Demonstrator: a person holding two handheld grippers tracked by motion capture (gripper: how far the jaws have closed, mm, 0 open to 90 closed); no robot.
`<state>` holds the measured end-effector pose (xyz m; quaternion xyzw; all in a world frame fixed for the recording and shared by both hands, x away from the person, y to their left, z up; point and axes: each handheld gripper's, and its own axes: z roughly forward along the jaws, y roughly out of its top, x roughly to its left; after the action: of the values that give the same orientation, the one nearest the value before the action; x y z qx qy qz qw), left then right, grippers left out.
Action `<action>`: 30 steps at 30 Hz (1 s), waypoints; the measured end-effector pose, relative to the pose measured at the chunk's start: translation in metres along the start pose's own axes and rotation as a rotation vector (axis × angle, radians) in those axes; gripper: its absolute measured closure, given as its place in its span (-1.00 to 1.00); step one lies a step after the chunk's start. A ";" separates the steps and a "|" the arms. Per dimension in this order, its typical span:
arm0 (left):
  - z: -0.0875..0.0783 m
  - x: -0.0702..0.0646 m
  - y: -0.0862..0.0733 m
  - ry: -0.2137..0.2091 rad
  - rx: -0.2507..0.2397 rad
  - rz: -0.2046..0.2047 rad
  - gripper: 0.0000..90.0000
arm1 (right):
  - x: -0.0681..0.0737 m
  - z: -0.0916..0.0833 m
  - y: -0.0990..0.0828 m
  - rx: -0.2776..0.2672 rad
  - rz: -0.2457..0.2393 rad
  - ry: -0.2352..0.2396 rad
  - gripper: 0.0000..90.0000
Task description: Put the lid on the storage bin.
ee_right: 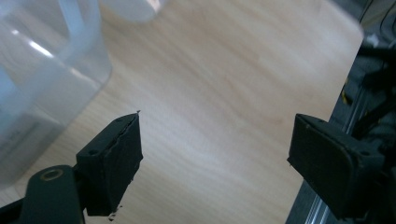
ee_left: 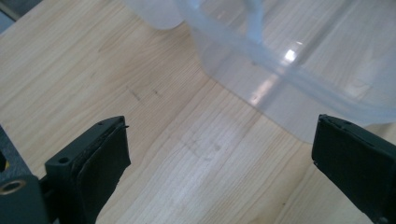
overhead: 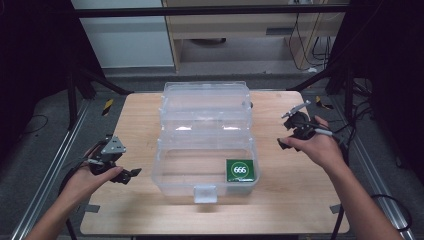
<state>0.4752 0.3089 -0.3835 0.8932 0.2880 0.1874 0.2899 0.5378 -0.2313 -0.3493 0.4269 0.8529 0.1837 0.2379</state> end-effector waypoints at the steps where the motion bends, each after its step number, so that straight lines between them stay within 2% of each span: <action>1: -0.002 -0.001 0.003 -0.008 -0.005 0.007 -0.92 | -0.001 -0.003 0.005 -0.017 -0.016 0.008 -0.55; 3: -0.006 -0.004 0.008 -0.011 -0.018 0.019 -0.93 | -0.001 -0.012 0.019 -0.048 -0.043 0.041 -0.42; 4: -0.006 -0.004 0.008 -0.011 -0.018 0.019 -0.93 | -0.001 -0.012 0.019 -0.048 -0.043 0.041 -0.42; 5: -0.010 -0.007 0.013 -0.011 -0.023 0.036 -0.93 | 0.001 -0.020 0.033 -0.074 -0.076 0.066 -0.39; 7: -0.012 -0.009 0.015 -0.016 -0.032 0.039 -0.93 | 0.002 -0.023 0.038 -0.086 -0.090 0.067 -0.37; 8: -0.016 -0.011 0.019 -0.017 -0.035 0.044 -0.93 | 0.004 -0.033 0.051 -0.131 -0.124 0.067 -0.34; 14: -0.025 -0.021 0.030 -0.029 -0.048 0.080 -0.93 | 0.012 -0.050 0.077 -0.169 -0.206 0.082 -0.39; 15: -0.025 -0.021 0.030 -0.029 -0.048 0.080 -0.91 | 0.012 -0.050 0.077 -0.169 -0.206 0.082 -0.39; 16: -0.028 -0.027 0.034 -0.035 -0.055 0.109 -0.89 | 0.015 -0.056 0.084 -0.185 -0.225 0.084 -0.34; 17: -0.028 -0.027 0.034 -0.035 -0.055 0.109 -0.89 | 0.015 -0.056 0.084 -0.185 -0.225 0.084 -0.34; 18: -0.030 -0.031 0.037 -0.045 -0.062 0.118 -0.89 | 0.018 -0.060 0.091 -0.195 -0.251 0.083 -0.24; 20: -0.033 -0.042 0.043 -0.068 -0.082 0.145 -0.86 | 0.020 -0.062 0.096 -0.203 -0.270 0.092 -0.16; 21: -0.033 -0.042 0.043 -0.068 -0.082 0.145 -0.85 | 0.020 -0.062 0.096 -0.203 -0.270 0.092 -0.16; 23: -0.033 -0.052 0.050 -0.072 -0.080 0.183 -0.85 | 0.026 -0.062 0.104 -0.214 -0.302 0.115 0.01; 27: -0.030 -0.057 0.055 -0.081 -0.094 0.197 -0.84 | 0.031 -0.060 0.110 -0.223 -0.330 0.135 0.16; 28: -0.029 -0.058 0.057 -0.096 -0.098 0.197 -0.83 | 0.038 -0.057 0.114 -0.239 -0.352 0.149 0.21; 30: -0.026 -0.060 0.062 -0.111 -0.097 0.202 -0.82 | 0.040 -0.055 0.115 -0.243 -0.364 0.158 0.24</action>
<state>0.4412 0.2411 -0.3352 0.9116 0.1706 0.1798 0.3279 0.5599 -0.1397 -0.2541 0.2187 0.9033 0.2719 0.2494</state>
